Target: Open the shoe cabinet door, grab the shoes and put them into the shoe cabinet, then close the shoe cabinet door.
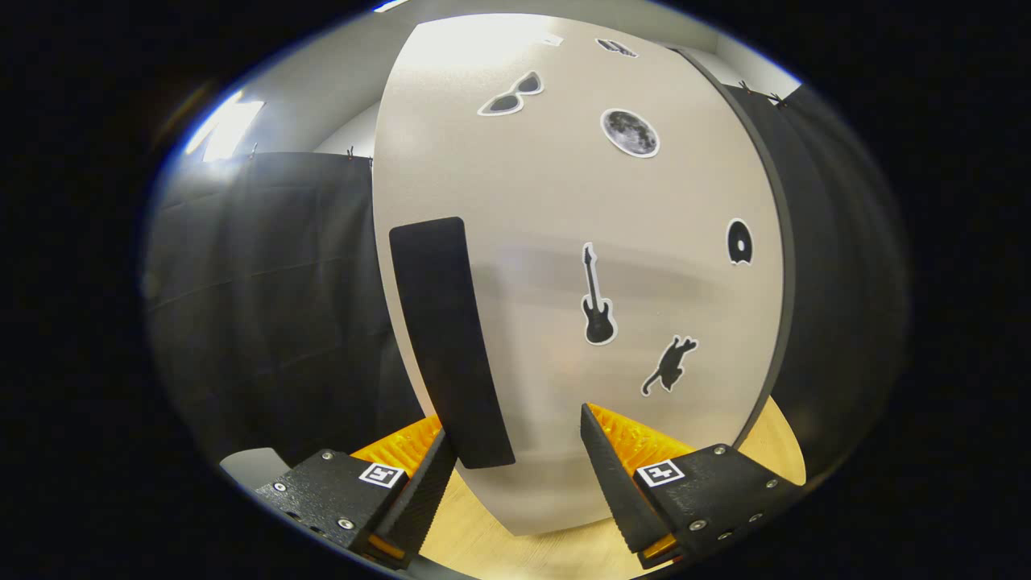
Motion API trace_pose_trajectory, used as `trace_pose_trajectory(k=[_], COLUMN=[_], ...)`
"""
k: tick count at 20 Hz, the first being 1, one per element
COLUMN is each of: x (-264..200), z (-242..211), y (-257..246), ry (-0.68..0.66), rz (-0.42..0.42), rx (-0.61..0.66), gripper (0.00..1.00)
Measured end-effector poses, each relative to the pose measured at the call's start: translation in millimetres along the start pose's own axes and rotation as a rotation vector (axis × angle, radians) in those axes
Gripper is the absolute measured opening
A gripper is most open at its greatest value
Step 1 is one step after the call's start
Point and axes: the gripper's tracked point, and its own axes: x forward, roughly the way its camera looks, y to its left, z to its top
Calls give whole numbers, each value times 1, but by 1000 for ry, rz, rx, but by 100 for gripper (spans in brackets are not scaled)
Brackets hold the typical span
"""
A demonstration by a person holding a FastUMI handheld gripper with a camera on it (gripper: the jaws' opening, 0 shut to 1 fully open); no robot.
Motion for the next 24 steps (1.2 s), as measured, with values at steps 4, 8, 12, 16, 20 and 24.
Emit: trace_pose_trajectory(k=[4, 8, 12, 16, 20, 24], x=[26, 33, 39, 48, 50, 54], z=[9, 9, 7, 7, 4, 3], y=[13, 16, 17, 15, 14, 12], ry=[-16, -28, -55, -116, -134, -137], rz=[-44, -127, -230, -294, -339, -369], rx=[-35, -69, -116, -105, -99, -94], gripper=[91, 92, 94, 94, 94, 94])
